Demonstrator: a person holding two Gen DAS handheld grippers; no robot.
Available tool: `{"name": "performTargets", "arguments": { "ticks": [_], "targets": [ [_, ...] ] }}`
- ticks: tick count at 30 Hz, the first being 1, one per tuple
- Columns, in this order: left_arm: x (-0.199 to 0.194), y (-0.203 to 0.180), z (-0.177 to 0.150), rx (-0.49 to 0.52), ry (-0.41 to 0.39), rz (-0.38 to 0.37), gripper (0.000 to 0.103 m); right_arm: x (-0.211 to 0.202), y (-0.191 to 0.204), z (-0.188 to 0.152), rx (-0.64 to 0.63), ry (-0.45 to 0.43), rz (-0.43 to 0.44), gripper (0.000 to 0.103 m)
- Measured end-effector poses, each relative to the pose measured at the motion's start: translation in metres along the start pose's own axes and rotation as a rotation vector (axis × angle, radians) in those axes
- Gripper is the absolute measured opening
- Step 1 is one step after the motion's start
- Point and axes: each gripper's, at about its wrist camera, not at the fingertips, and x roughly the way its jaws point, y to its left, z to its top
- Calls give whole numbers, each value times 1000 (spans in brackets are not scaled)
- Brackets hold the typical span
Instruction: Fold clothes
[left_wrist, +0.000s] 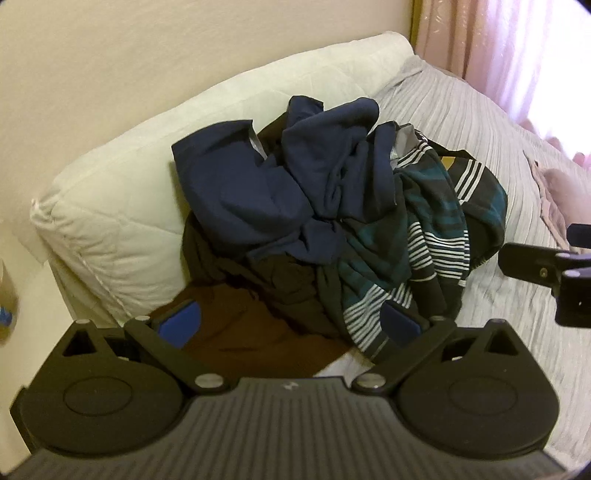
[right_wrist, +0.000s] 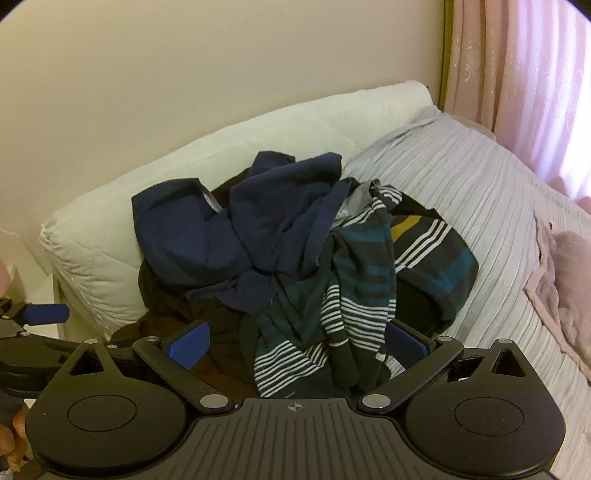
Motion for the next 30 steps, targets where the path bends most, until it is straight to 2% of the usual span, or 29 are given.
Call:
{"name": "performTargets", "arguments": {
  "ticks": [5,8,11,18,30],
  "targets": [
    [9,8,8,-4,-2,22,102,10,-1,1,-2,19,49,103],
    [13,11,12,-7,-8,39,102,10,-3,-3,4,-6,52,103],
    [4,2,1,-13,-57,85,102,7,-6,-2,3,-12,67,103],
    [-10,-4,0,-3,-73,126,102,5,-19,-6,9,-12,102,103],
    [-12,-10,-1,20,-63,113,102,1,-23,-10,7,-10,105,103]
  ]
}}
